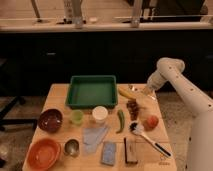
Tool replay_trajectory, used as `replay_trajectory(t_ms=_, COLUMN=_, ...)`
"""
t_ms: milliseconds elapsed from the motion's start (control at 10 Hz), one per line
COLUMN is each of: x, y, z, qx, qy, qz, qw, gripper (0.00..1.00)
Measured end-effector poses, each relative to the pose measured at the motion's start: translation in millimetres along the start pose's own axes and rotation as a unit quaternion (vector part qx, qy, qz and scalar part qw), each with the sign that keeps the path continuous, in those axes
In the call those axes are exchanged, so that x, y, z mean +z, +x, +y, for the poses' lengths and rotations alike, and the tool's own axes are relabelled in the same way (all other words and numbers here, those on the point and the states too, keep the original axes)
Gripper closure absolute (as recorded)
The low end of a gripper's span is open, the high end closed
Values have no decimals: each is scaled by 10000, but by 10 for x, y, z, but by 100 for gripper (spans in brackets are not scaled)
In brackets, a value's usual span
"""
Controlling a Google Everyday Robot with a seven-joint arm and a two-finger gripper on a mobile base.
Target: Place fork in purple bowl
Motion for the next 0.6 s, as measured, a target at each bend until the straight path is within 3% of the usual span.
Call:
replay_trajectory(t_ms=300, x=-30, y=-355, z=192, qx=-460, qy=-133, qz=23, qw=9988, gripper=100)
replay_trajectory(t_ms=600, x=-81, y=-568, z=357, qx=-828, qy=-230, qz=35, qw=9963, gripper=100)
